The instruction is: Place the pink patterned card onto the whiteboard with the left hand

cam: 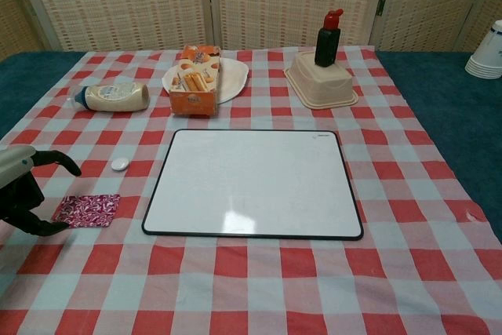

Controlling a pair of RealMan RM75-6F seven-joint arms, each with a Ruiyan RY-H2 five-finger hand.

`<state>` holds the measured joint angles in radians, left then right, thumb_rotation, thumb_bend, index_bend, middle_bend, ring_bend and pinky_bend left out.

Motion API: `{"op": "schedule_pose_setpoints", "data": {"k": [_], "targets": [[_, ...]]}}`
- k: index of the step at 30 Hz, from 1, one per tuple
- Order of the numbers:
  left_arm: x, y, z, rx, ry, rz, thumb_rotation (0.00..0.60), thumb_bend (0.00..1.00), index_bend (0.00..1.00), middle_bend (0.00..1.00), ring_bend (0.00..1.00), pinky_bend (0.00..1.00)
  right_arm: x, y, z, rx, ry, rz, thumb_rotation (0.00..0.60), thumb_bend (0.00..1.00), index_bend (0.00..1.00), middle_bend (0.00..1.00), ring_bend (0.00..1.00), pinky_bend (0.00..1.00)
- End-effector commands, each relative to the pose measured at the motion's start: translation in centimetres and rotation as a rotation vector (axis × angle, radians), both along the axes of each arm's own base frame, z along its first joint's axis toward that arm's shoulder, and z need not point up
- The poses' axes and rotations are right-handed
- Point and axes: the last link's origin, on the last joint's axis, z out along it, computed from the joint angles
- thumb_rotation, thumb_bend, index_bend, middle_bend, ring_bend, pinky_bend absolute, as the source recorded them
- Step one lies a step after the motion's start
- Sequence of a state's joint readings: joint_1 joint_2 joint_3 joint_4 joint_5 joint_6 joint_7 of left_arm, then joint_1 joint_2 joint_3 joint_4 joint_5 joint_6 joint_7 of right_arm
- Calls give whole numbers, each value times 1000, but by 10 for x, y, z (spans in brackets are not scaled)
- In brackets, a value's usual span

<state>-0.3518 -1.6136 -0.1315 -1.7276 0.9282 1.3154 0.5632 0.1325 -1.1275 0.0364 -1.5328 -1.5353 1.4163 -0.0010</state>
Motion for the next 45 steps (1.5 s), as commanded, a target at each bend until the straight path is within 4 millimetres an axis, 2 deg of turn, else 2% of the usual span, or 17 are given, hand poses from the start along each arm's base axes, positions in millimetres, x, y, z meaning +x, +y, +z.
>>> {"op": "schedule_pose_setpoints", "data": {"k": [1,10,20,45], "targets": [[-1,0,-1,0,1,3,600,197,274,1000,1000,1000,0,0,1,-3,-1,0,600,0,50,35,0,0],[-4,2,-5,-14,4,12,600,199,305,1000,1000,1000,-1,0,2,-4,-3,-3,600,0,50,35,0,0],[-3,3,-11,-44,28,-6,600,206,295,1000,1000,1000,-1,0,2,-5,-3,-5,600,0,50,35,0,0],[-6,11,-9,-87,50,6,600,235,333,1000,1000,1000,-1,-1,2,-7,-1,-8,600,0,50,35,0,0]]}}
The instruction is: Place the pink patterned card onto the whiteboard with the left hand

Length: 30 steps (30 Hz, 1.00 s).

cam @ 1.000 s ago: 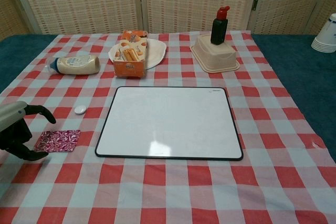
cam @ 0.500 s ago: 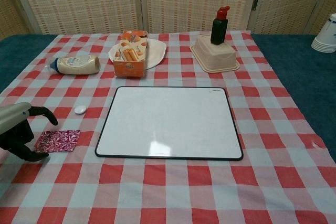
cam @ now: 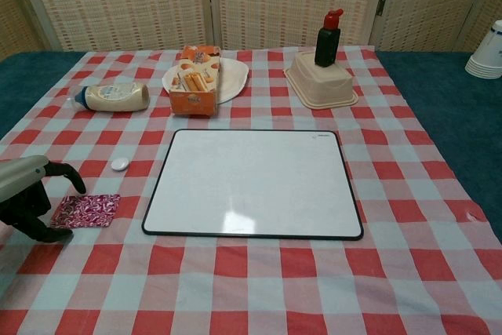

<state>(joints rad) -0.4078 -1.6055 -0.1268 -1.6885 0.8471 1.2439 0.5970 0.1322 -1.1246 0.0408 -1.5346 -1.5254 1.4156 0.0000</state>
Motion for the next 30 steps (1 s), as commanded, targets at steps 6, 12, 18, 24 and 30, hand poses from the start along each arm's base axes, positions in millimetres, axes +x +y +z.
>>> {"op": "schedule_pose_setpoints", "data": {"k": [6,12,18,24,30], "targets": [[0,3,2,-13,-2,8,600,243,333,1000,1000,1000,0,0,0,2,0,-1,600,0,50,35,0,0],[1,5,2,-11,-1,8,600,250,342,1000,1000,1000,-1,-1,1,0,-2,-1,600,0,50,35,0,0],[1,5,2,-13,3,10,600,251,345,1000,1000,1000,0,0,1,-1,-1,1,600,0,50,35,0,0],[1,5,4,-22,-3,8,600,248,317,1000,1000,1000,0,0,0,1,1,4,600,0,52,35,0,0],[-1,5,2,-29,1,14,600,247,318,1000,1000,1000,0,0,0,1,1,4,600,0,53,35,0,0]]}}
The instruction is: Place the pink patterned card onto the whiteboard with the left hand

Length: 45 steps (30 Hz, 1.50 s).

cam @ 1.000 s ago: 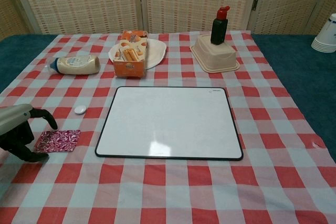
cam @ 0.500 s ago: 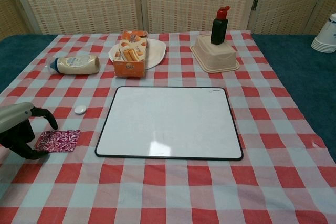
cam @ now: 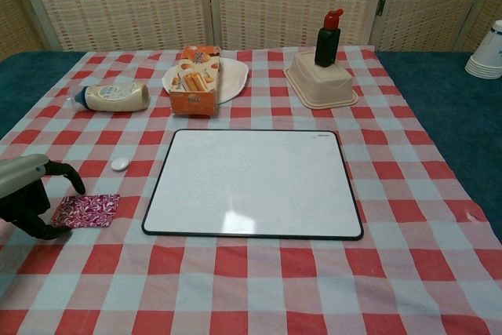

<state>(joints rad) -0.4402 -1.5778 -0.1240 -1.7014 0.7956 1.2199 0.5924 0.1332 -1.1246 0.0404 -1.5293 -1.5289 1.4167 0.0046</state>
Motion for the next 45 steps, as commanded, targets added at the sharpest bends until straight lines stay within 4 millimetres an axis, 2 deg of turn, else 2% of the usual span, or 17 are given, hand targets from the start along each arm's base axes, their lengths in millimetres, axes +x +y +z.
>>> {"op": "schedule_pose_setpoints", "data": {"k": [1,7,16,25,30,34,45], "targets": [[0,0,-1,-3,-1,2,600,247,318,1000,1000,1000,0,0,0,0,0,1,600,0,54,35,0,0],[-1,1,-1,-1,0,4,600,246,329,1000,1000,1000,0,0,0,0,0,0,600,0,59,35,0,0],[-1,2,-2,4,3,3,600,258,422,1000,1000,1000,0,0,0,-1,0,0,600,0,58,35,0,0],[6,7,10,37,-12,-12,600,259,417,1000,1000,1000,0,-1,0,0,1,-2,600,0,58,35,0,0],[19,15,18,58,-26,-43,600,260,411,1000,1000,1000,0,-1,-1,2,2,-1,600,0,59,35,0,0],[37,20,16,57,-40,-85,600,259,406,1000,1000,1000,0,0,0,0,2,0,600,0,58,35,0,0],[101,56,-21,0,39,-189,600,260,394,1000,1000,1000,2,3,9,-35,-27,36,600,0,71,36,0,0]]}}
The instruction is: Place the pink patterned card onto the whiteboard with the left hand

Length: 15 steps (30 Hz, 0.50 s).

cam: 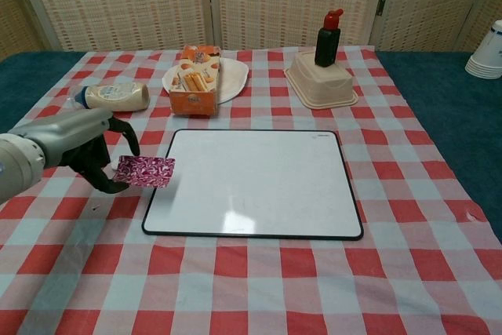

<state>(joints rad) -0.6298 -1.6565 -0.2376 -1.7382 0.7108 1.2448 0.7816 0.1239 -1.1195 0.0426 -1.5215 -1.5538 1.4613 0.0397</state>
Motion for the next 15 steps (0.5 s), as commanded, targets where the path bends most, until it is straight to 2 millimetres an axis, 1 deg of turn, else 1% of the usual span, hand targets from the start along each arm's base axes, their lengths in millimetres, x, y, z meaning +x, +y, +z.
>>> {"op": "schedule_pose_setpoints", "data": {"k": [1,3,6,10,13,15], "targets": [[27,15,-15,-9,25,-30,600,259,394,1000,1000,1000,-1,1,3,-7,-6,3,600,0,70,35,0,0],[41,20,-22,-15,34,-48,600,259,394,1000,1000,1000,-1,1,4,-10,-9,2,600,0,71,36,0,0],[56,26,-33,-21,47,-61,600,260,394,1000,1000,1000,-1,1,6,-12,-13,3,600,0,71,36,0,0],[69,33,-44,-25,58,-66,600,259,394,1000,1000,1000,-2,1,6,-14,-14,1,600,0,70,36,0,0],[78,35,-51,-34,49,-61,600,260,394,1000,1000,1000,-2,0,6,-12,-15,-3,600,0,70,36,0,0],[81,35,-56,-39,62,-66,600,260,394,1000,1000,1000,-2,0,7,-12,-17,-4,600,0,70,36,0,0]]}}
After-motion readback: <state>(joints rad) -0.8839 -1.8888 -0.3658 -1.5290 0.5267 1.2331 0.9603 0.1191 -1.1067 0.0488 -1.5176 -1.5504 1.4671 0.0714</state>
